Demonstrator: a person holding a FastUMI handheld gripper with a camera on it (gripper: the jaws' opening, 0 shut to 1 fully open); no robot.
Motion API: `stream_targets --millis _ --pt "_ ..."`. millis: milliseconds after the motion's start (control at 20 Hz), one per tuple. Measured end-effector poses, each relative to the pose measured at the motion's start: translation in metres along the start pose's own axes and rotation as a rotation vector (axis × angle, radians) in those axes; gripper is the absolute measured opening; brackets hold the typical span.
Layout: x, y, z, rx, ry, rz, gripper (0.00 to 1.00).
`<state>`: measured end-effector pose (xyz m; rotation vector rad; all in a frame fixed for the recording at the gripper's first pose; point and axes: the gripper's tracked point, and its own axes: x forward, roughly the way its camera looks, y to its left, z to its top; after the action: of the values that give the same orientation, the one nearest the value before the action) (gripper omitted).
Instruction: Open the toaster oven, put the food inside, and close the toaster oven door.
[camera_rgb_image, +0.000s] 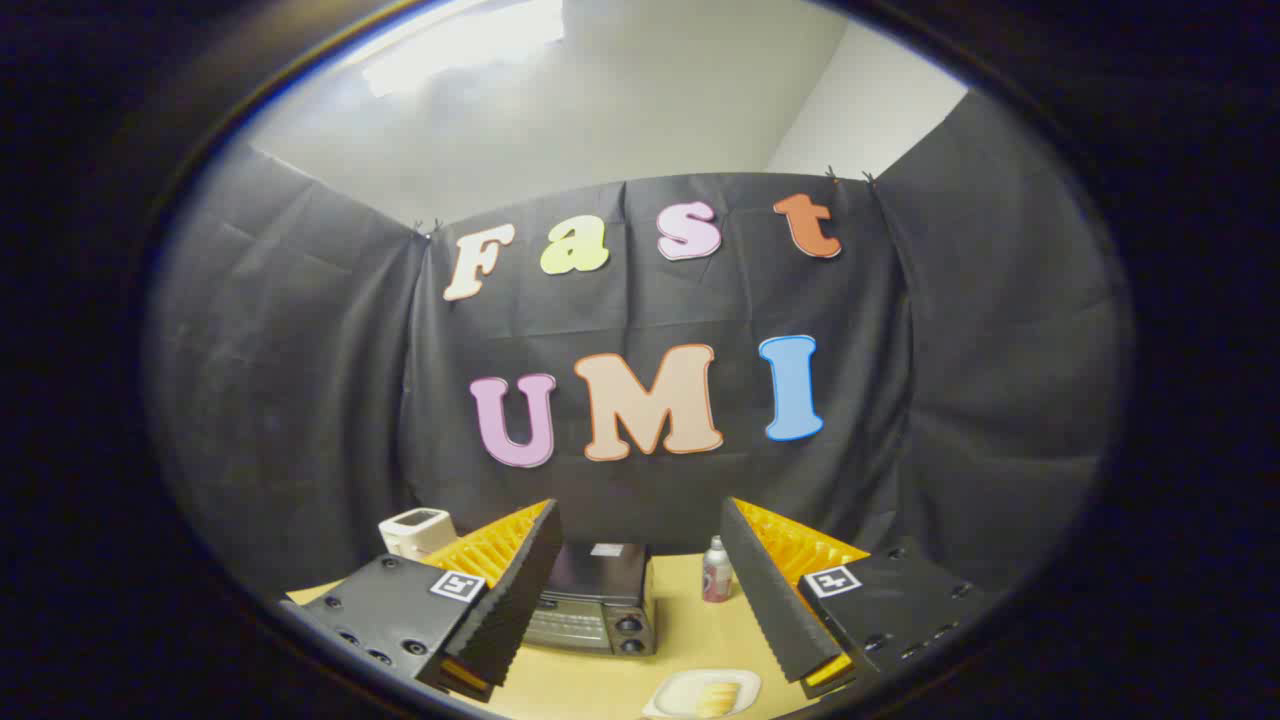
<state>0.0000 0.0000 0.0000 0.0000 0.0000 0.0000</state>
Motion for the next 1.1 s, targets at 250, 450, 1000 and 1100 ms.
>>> stream_targets --millis 250,450,1000,1100 --pt "0.0 0.005 0.004 -0.012 0.011 -0.021 0.99" --pt "-0.003 0.016 0.006 -0.009 0.036 -0.027 0.99" --pt "0.002 0.015 0.03 -0.025 0.046 -0.12 0.99" --pt "0.006 0.018 0.026 -0.013 0.056 -0.116 0.99"
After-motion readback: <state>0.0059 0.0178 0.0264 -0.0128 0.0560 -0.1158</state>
